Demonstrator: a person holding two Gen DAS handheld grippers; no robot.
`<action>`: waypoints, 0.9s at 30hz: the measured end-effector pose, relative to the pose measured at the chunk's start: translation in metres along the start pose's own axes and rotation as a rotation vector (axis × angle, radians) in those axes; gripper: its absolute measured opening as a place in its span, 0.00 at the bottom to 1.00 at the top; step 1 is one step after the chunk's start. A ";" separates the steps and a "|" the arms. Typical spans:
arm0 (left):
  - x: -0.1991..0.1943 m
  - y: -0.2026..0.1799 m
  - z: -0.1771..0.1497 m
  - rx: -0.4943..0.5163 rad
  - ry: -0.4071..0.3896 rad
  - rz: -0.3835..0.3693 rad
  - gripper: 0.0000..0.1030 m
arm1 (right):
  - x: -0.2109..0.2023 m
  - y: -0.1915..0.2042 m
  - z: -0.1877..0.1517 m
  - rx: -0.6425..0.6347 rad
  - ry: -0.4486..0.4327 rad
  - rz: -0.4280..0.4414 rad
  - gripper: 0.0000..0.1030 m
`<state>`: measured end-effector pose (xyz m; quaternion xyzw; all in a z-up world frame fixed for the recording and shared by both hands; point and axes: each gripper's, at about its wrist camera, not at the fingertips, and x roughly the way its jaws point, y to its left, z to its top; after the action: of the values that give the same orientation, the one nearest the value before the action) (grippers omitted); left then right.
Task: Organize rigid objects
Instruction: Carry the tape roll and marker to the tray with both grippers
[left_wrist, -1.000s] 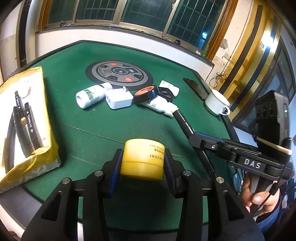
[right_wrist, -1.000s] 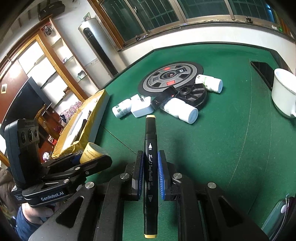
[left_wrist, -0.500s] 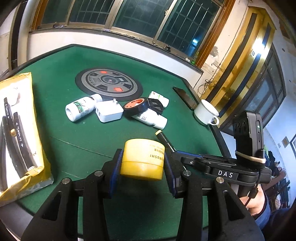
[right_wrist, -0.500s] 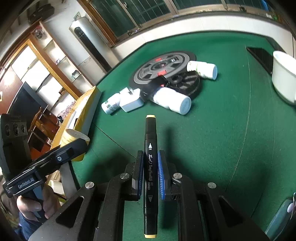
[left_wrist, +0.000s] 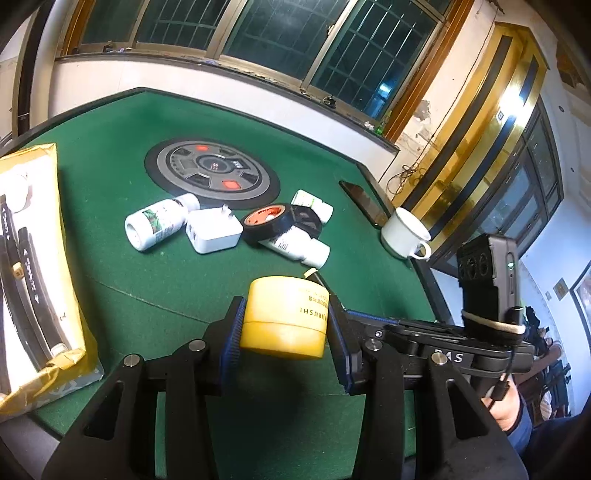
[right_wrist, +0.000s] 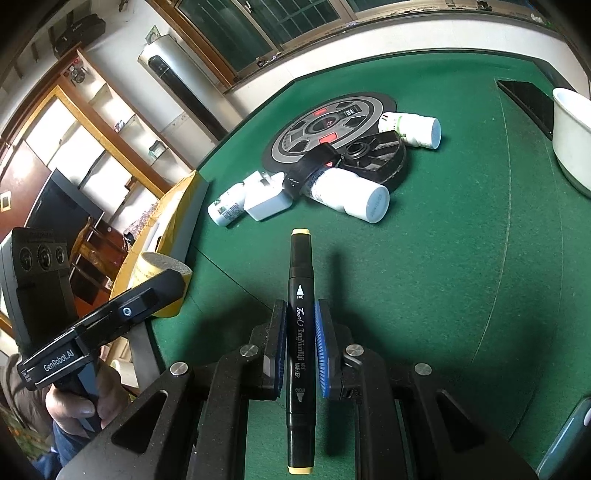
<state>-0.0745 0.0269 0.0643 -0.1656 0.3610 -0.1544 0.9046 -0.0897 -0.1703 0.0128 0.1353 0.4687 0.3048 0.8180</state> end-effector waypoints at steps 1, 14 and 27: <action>-0.003 0.000 0.002 0.002 -0.009 0.001 0.39 | -0.001 -0.001 0.000 0.005 -0.005 -0.001 0.13; -0.053 0.026 0.018 -0.028 -0.119 0.019 0.39 | 0.002 0.048 0.007 -0.025 0.007 0.073 0.13; -0.100 0.099 0.024 -0.154 -0.239 0.125 0.39 | 0.031 0.129 0.033 -0.142 0.031 0.135 0.13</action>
<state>-0.1113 0.1598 0.1001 -0.2289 0.2712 -0.0486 0.9336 -0.0980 -0.0484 0.0738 0.1037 0.4483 0.3937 0.7958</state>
